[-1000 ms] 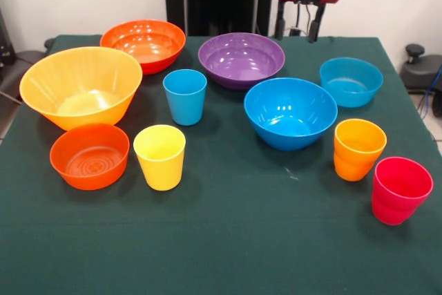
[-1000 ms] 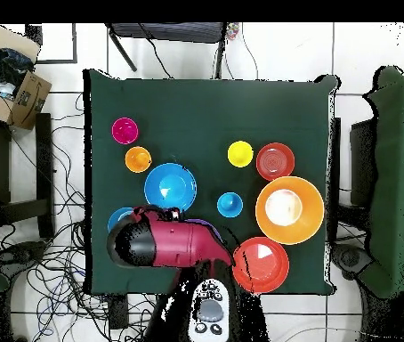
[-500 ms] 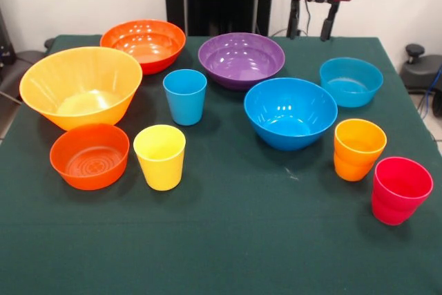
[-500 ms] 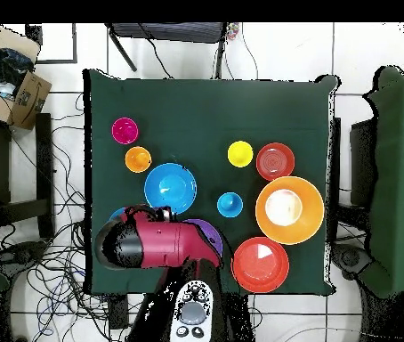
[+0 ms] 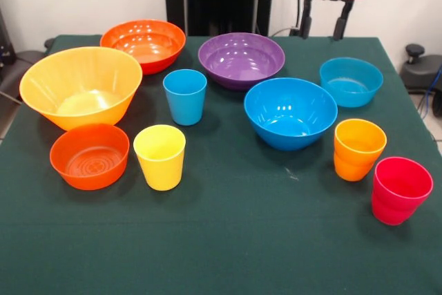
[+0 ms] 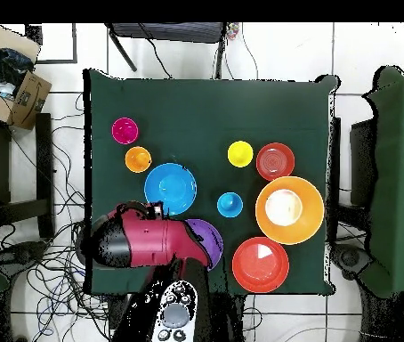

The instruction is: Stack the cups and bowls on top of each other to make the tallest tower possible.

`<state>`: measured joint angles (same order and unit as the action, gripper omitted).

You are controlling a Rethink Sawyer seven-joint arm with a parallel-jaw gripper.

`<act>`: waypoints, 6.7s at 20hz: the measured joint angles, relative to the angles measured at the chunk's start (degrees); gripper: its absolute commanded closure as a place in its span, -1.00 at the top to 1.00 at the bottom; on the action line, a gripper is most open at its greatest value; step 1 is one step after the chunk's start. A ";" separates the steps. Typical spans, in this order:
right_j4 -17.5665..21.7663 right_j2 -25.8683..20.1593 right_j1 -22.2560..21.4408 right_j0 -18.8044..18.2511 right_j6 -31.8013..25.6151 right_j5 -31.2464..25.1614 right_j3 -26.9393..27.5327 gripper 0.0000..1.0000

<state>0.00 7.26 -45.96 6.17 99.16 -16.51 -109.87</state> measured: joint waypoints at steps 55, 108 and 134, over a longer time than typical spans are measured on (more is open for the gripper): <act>-0.05 3.11 2.69 1.41 0.00 -0.01 1.57 1.00; -0.13 4.02 2.70 2.33 0.00 -0.01 1.58 1.00; -0.34 4.74 2.70 2.84 0.01 0.00 1.67 1.00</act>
<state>-0.35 12.00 -43.25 9.00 99.17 -16.51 -108.20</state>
